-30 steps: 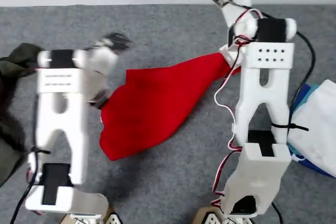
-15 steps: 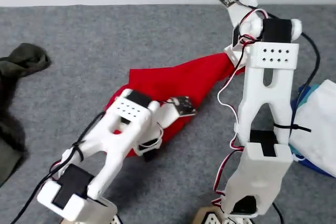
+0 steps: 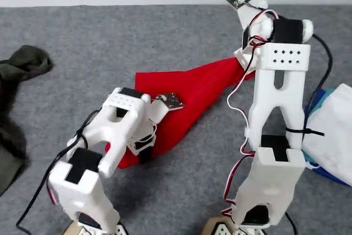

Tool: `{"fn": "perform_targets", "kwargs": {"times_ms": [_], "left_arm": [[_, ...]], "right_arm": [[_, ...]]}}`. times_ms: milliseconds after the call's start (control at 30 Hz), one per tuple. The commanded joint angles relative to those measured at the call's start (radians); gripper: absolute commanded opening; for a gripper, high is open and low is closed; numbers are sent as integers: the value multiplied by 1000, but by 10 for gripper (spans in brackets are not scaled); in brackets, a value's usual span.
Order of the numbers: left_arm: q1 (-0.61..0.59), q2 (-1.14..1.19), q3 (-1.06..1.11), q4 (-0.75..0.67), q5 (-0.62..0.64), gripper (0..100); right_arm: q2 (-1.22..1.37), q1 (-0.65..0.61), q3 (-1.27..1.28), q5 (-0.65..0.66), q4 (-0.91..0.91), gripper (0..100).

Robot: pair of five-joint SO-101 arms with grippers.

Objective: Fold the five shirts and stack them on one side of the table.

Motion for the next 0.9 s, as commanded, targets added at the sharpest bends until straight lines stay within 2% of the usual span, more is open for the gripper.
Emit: {"fn": "perform_targets", "kwargs": {"times_ms": [0,233,367,500,767,867], "left_arm": [[-8,5,-85,37,-12,9],[-115,-319,-294,193,11,3],[-224,-512,-476,198,107,4],[-301,-603,-636,203,153,5],[-347,-724,-783,210,152,5],[-339,-793,-809,259,150,5]], "right_arm": [[-30,2,-60,11,39,9],[-179,8,-58,15,38,9],[-265,42,-58,15,36,9],[-351,90,-58,11,35,9],[-565,127,-58,20,27,9],[-654,127,-57,94,33,9]]}}
